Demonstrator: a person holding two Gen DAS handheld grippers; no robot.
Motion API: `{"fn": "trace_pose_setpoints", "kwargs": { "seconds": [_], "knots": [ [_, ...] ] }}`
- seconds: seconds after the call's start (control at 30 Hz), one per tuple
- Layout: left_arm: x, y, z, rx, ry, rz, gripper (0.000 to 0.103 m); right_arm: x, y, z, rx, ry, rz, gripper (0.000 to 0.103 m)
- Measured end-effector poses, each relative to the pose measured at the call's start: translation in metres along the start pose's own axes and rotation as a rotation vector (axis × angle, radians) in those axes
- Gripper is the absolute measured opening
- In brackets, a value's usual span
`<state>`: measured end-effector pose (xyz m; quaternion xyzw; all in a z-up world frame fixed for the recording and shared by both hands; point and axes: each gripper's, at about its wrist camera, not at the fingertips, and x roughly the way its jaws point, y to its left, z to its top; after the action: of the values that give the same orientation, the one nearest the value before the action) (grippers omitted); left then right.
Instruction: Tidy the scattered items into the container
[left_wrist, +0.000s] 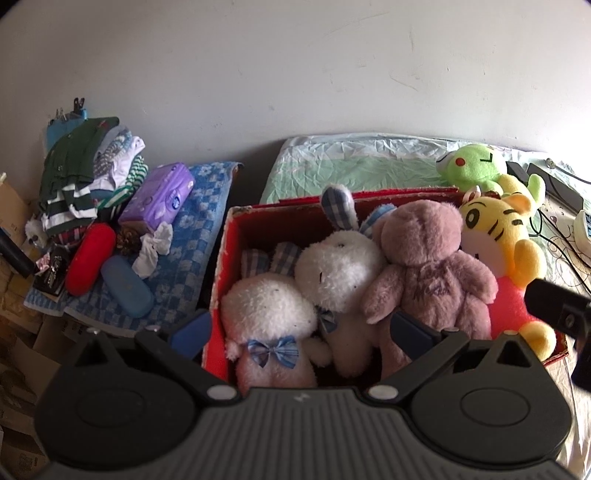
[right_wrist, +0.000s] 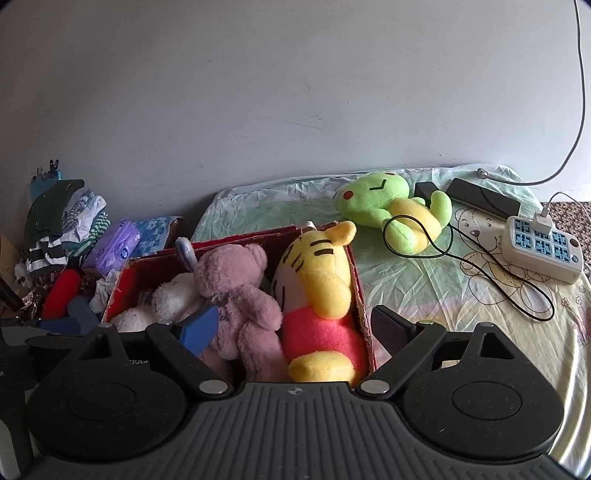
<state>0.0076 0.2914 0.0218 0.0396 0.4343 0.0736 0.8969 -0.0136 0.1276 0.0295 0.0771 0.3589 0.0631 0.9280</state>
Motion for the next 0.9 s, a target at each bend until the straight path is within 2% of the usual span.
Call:
{"fn": "trace_pose_setpoints", "kwargs": {
  "seconds": [0.17, 0.53, 0.8, 0.9],
  "knots": [
    [-0.007, 0.003, -0.009, 0.002, 0.026, 0.018, 0.102, -0.008, 0.004, -0.006, -0.013, 0.021, -0.004, 0.092],
    [-0.026, 0.011, -0.043, -0.027, 0.126, -0.023, 0.102, -0.026, 0.013, -0.024, 0.001, 0.088, -0.052, 0.094],
    [-0.015, 0.007, -0.074, 0.001, 0.252, -0.018, 0.102, -0.014, 0.023, -0.038, -0.012, 0.222, -0.057, 0.094],
    [-0.014, 0.005, -0.080, 0.012, 0.269, -0.011, 0.102, -0.010, 0.026, -0.044, -0.032, 0.261, -0.052, 0.094]
  ]
}}
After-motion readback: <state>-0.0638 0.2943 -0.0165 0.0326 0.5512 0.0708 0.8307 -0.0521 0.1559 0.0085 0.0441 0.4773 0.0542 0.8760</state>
